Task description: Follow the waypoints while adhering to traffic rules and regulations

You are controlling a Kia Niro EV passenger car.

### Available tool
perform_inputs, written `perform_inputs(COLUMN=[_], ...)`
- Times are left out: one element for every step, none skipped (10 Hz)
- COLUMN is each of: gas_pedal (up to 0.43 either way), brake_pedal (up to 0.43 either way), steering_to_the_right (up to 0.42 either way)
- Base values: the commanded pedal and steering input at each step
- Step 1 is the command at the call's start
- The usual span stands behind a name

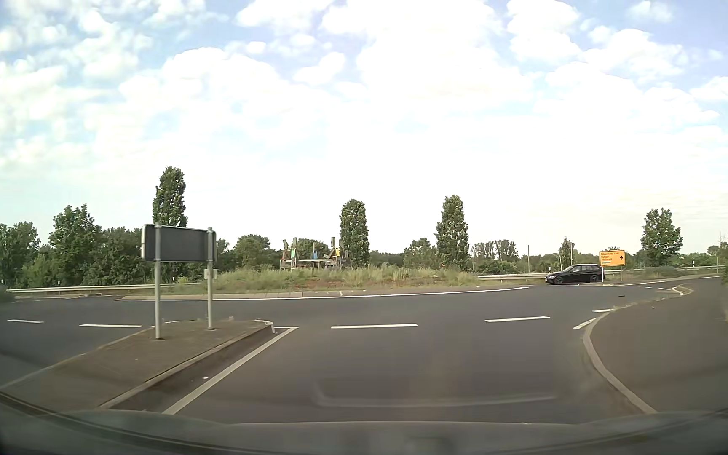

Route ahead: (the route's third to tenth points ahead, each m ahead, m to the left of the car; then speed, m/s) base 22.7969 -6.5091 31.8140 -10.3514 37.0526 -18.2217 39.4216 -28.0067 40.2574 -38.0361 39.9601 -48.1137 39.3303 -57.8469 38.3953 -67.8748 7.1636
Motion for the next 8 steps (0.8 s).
perform_inputs(gas_pedal=[0.0,0.0,0.0,0.0,0.0,0.0,0.0,0.0], brake_pedal=[0.22,0.207,0.177,0.067,0.024,0.024,0.024,0.024], steering_to_the_right=[0.081,0.091,0.1,0.108,0.118,0.131,0.14,0.146])
